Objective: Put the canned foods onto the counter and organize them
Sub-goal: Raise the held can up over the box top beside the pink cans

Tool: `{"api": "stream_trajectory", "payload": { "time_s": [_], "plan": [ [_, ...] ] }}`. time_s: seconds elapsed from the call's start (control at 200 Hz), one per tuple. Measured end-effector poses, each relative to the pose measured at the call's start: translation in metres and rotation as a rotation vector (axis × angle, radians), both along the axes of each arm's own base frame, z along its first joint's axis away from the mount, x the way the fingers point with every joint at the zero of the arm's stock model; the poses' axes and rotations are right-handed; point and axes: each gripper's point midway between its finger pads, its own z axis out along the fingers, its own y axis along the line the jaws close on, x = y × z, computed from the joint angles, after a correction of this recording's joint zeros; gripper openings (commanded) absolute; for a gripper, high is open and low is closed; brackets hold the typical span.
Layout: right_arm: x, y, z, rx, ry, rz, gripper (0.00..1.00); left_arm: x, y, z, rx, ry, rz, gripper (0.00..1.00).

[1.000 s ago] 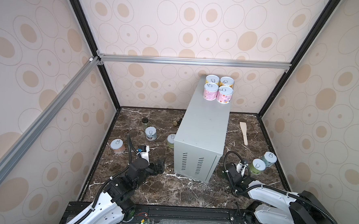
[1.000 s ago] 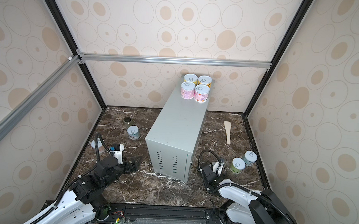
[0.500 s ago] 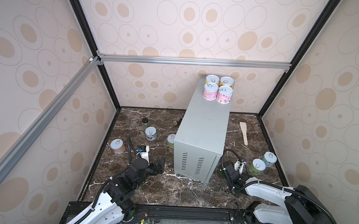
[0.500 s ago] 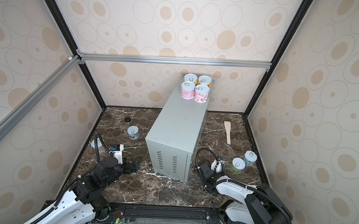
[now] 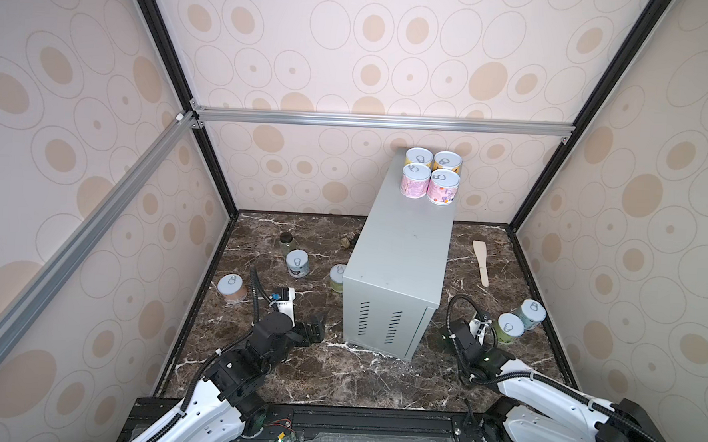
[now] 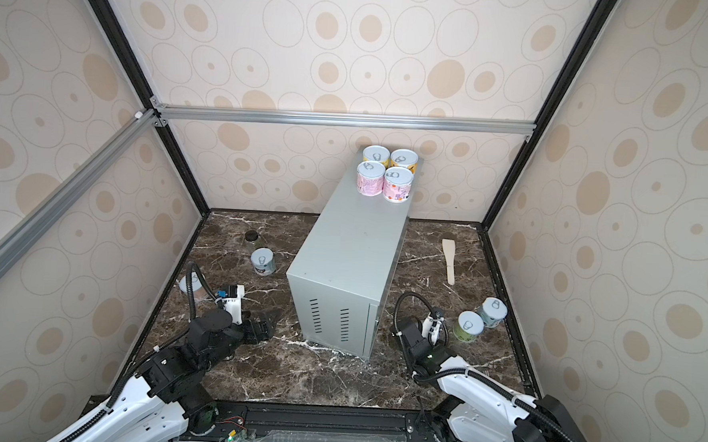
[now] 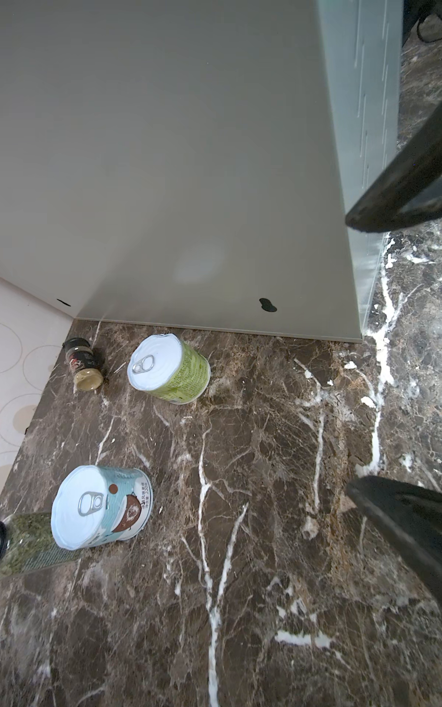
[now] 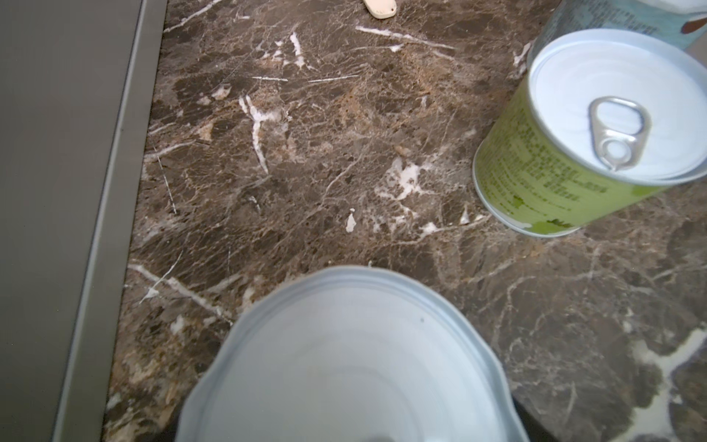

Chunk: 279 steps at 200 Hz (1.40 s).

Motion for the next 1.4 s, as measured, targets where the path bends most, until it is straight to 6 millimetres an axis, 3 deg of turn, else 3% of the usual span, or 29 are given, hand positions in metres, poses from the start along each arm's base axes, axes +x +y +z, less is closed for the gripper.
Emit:
{"api": "stream_trajectory", "payload": {
  "time_s": [0.195,0.32,0.57,0.97,1.195,1.395],
  "plan": [
    [-0.001,0.007,0.025,0.035,-0.011,0.046,0.55,-0.004,-0.001,0.009,-0.013,-0.002,-0.016,0.99],
    [0.001,0.012,0.057,0.062,-0.044,0.086,0.55,-0.005,0.001,0.02,-0.014,-0.005,-0.015,0.99],
    [-0.004,0.016,0.115,0.06,-0.079,0.176,0.55,-0.006,0.006,0.061,-0.012,-0.054,-0.004,0.99],
    [-0.012,0.018,0.201,0.025,-0.097,0.312,0.55,-0.002,0.01,0.091,0.081,-0.089,-0.022,0.99],
    [-0.006,0.033,0.255,0.015,-0.095,0.404,0.55,0.009,0.003,0.112,0.133,-0.107,-0.04,0.99],
    [0.003,0.051,0.301,0.017,-0.104,0.49,0.55,0.012,0.006,0.116,0.163,-0.117,-0.025,0.99]
  ]
}}
